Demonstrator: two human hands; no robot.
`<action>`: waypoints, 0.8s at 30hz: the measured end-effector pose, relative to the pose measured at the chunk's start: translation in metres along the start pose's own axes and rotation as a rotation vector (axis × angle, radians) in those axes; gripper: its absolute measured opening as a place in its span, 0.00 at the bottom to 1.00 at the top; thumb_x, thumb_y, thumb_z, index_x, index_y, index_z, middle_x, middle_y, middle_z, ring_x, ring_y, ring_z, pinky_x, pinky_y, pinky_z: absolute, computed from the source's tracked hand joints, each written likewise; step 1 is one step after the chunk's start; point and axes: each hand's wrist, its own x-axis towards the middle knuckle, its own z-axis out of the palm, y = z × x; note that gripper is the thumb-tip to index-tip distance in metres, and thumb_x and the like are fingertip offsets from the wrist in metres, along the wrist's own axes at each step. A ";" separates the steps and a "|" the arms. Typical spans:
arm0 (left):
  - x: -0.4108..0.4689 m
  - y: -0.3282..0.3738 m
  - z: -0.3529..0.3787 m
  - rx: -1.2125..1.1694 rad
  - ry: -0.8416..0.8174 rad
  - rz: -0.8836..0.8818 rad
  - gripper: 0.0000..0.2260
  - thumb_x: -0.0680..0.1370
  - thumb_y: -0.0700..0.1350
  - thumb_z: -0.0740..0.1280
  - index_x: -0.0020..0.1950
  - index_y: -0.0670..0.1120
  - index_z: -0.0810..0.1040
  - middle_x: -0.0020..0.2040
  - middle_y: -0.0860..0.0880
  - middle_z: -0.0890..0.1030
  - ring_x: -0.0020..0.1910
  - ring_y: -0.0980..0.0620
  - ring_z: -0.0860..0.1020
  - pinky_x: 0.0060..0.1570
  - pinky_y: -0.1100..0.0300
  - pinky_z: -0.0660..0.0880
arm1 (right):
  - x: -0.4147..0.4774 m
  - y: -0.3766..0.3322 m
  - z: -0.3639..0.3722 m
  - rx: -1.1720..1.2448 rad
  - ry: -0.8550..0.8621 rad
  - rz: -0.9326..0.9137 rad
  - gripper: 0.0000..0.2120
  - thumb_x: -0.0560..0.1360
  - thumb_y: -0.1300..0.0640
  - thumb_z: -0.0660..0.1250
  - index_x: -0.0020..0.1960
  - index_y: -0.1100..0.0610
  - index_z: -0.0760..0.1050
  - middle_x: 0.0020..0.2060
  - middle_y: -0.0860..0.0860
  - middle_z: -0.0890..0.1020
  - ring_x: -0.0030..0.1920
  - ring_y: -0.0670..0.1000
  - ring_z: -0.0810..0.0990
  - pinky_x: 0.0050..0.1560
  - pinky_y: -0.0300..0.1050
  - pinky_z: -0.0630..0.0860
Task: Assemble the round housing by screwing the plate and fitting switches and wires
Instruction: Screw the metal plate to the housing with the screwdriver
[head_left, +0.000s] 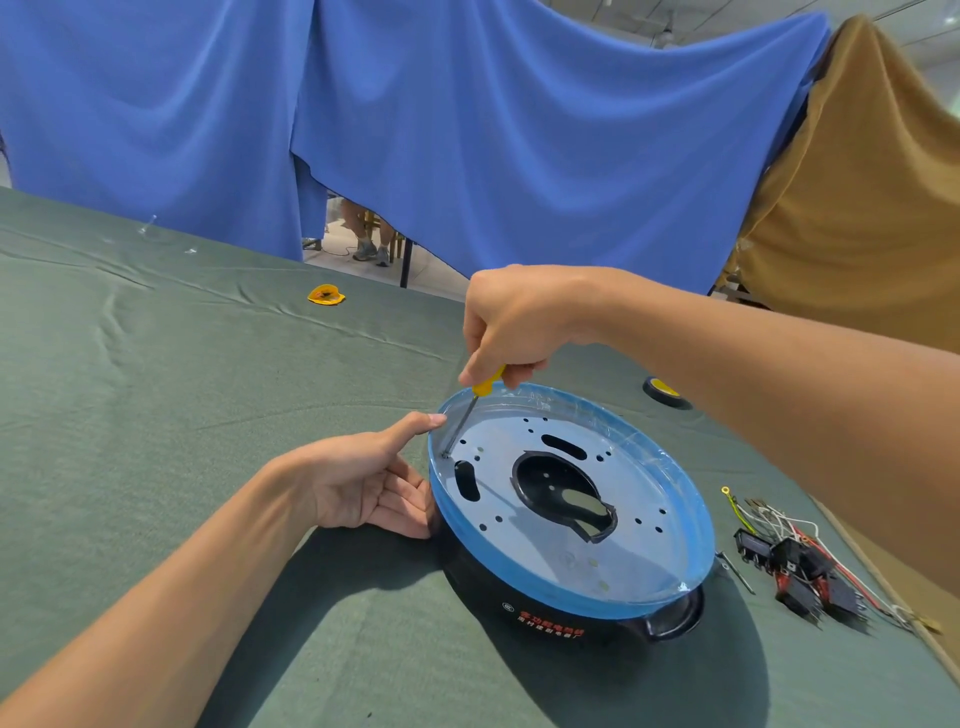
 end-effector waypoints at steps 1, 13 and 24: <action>0.000 0.000 -0.001 0.001 -0.002 0.001 0.32 0.53 0.63 0.81 0.36 0.35 0.82 0.39 0.34 0.81 0.33 0.42 0.82 0.41 0.50 0.82 | 0.000 0.001 0.002 -0.006 -0.008 0.015 0.16 0.77 0.50 0.68 0.35 0.59 0.79 0.23 0.47 0.80 0.20 0.44 0.73 0.28 0.36 0.71; -0.004 0.000 0.002 0.017 0.046 -0.011 0.36 0.57 0.64 0.78 0.46 0.34 0.78 0.42 0.34 0.81 0.37 0.40 0.83 0.42 0.51 0.82 | -0.002 -0.006 0.001 0.078 0.031 -0.075 0.03 0.71 0.61 0.74 0.42 0.57 0.79 0.32 0.51 0.83 0.30 0.47 0.80 0.28 0.34 0.73; -0.015 0.010 0.015 0.208 0.119 -0.051 0.37 0.66 0.68 0.66 0.54 0.35 0.78 0.43 0.37 0.84 0.40 0.42 0.85 0.38 0.58 0.81 | -0.001 0.002 0.019 -0.033 0.216 -0.058 0.19 0.80 0.51 0.61 0.36 0.60 0.76 0.26 0.52 0.83 0.24 0.46 0.77 0.27 0.34 0.73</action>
